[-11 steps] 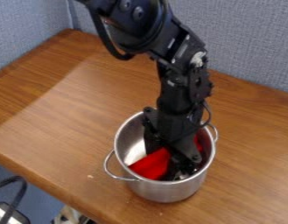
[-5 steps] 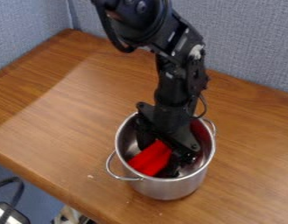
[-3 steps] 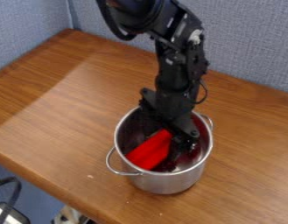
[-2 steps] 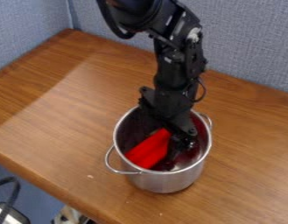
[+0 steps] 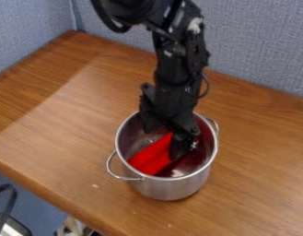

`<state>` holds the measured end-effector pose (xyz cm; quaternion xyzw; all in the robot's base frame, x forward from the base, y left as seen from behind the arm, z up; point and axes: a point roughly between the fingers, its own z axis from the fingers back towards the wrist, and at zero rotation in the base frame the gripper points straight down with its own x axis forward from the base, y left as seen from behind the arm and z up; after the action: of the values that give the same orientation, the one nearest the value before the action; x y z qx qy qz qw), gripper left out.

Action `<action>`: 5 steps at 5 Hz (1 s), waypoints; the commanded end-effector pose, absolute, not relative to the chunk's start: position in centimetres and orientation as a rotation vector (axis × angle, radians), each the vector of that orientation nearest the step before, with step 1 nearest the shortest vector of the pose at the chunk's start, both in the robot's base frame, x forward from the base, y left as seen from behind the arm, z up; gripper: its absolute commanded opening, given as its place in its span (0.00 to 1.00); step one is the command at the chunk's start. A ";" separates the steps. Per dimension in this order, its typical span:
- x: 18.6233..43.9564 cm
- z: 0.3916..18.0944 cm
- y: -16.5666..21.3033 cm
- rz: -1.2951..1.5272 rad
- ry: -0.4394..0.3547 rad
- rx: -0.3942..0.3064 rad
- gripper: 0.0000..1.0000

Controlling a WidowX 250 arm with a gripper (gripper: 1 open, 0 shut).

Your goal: Put the red object in the metal pot

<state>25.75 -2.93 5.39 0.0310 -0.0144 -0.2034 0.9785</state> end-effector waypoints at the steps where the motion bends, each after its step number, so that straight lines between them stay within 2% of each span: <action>1: 25.8 6.5 -2.3 -0.420 -0.064 0.059 1.00; 4: 25.9 9.0 -1.7 -0.341 -0.042 0.037 1.00; 5: 25.8 10.6 -1.3 -0.344 -0.045 0.047 1.00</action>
<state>25.29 -1.90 9.36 0.0184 0.0021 -0.1785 0.9838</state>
